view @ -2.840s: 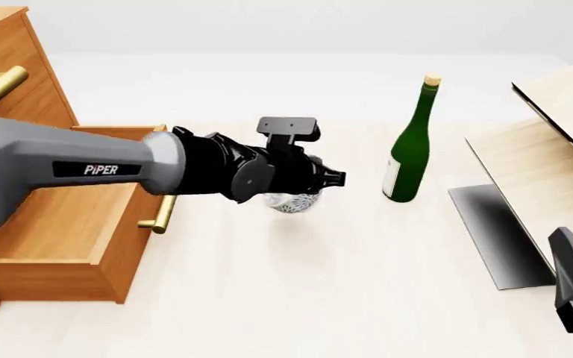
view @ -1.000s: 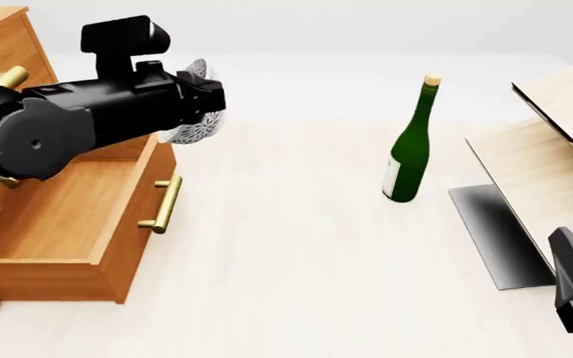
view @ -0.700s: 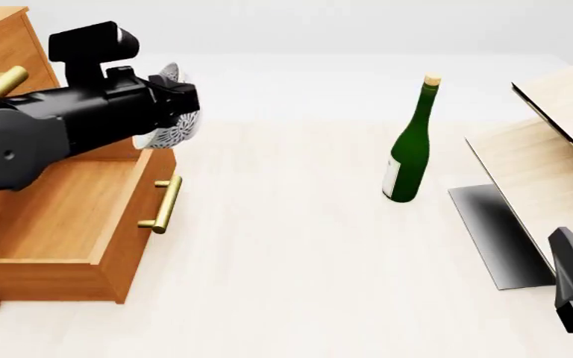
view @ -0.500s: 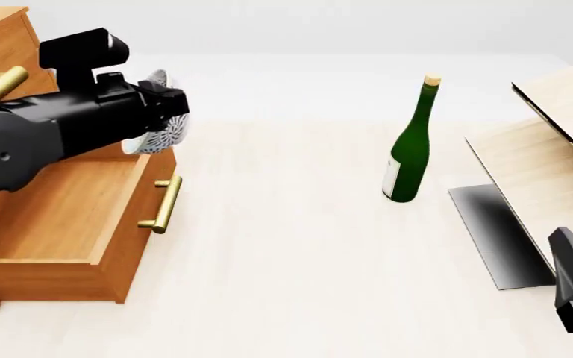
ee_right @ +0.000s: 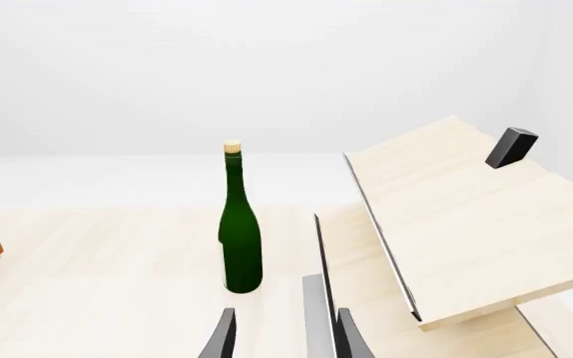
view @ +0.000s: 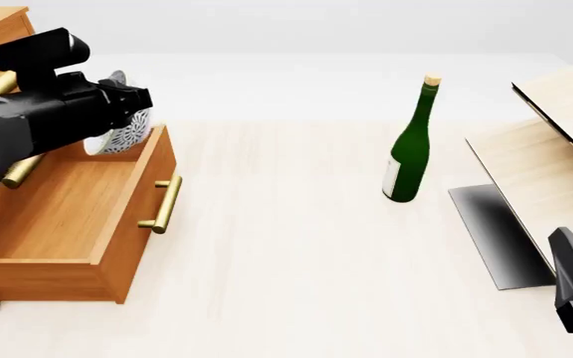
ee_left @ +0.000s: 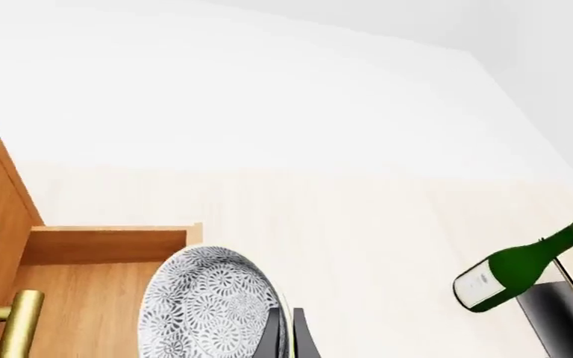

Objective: Put the bowl in the bottom drawer of the cabinet.

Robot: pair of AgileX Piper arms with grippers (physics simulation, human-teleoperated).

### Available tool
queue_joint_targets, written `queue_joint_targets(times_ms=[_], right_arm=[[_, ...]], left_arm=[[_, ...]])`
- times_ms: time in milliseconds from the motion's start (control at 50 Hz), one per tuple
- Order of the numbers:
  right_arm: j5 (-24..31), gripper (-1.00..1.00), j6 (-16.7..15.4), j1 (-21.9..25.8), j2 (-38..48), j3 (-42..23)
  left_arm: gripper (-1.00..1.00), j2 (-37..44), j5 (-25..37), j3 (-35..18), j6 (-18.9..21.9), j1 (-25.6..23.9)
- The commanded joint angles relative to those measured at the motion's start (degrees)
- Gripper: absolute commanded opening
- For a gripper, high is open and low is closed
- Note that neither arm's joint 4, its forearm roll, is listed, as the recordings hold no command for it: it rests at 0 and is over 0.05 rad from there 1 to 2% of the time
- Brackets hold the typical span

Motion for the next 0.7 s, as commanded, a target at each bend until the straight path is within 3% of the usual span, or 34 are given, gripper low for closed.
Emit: queue_joint_targets(times_ms=[20, 300, 700], right_arm=[[0.0, 1.0, 0.0, 0.0, 0.0, 0.0], [0.0, 1.0, 0.0, 0.0, 0.0, 0.0], [0.0, 1.0, 0.0, 0.0, 0.0, 0.0]], left_arm=[[-1.0, 0.6, -1.2, 0.5, -0.1, 3.0], [-1.0, -0.6, -6.2, 7.7, -3.2, 6.2], [-1.0, 0.6, -8.4, 9.9, -3.7, 8.0]])
